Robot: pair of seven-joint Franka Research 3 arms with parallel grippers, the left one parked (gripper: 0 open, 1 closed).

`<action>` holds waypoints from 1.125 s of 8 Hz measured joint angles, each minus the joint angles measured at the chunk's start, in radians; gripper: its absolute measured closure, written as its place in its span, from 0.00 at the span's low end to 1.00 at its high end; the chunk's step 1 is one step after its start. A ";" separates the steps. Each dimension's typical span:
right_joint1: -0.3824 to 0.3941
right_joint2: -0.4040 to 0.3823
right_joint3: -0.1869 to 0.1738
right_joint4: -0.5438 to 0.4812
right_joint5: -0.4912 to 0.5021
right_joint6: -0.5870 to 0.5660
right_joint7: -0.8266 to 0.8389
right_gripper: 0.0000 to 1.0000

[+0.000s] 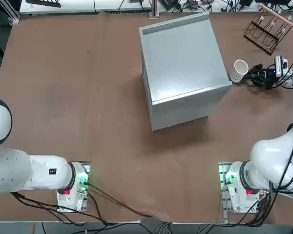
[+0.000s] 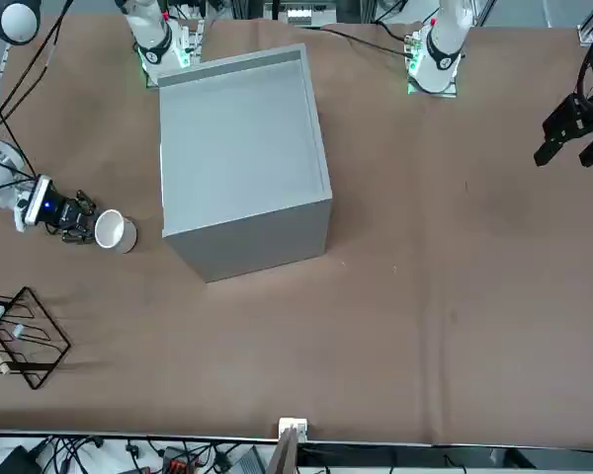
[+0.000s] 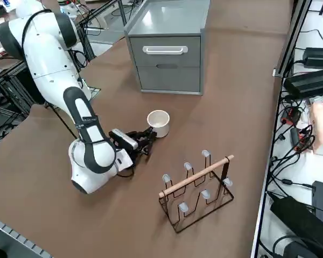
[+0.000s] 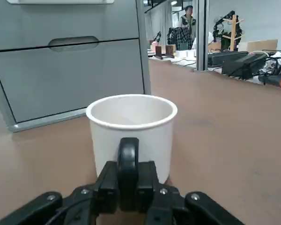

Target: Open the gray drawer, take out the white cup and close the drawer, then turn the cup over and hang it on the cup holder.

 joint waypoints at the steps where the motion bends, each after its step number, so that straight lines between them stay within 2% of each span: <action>1: 0.000 -0.007 -0.004 0.023 -0.009 -0.008 0.048 0.81; 3: -0.001 -0.063 -0.032 0.088 -0.089 -0.011 0.194 0.81; 5: -0.004 -0.143 -0.064 0.176 -0.250 0.003 0.393 0.81; 7: 0.000 -0.212 -0.069 0.300 -0.499 0.024 0.616 0.81; 9: 0.048 -0.265 -0.065 0.396 -0.785 0.040 0.793 0.81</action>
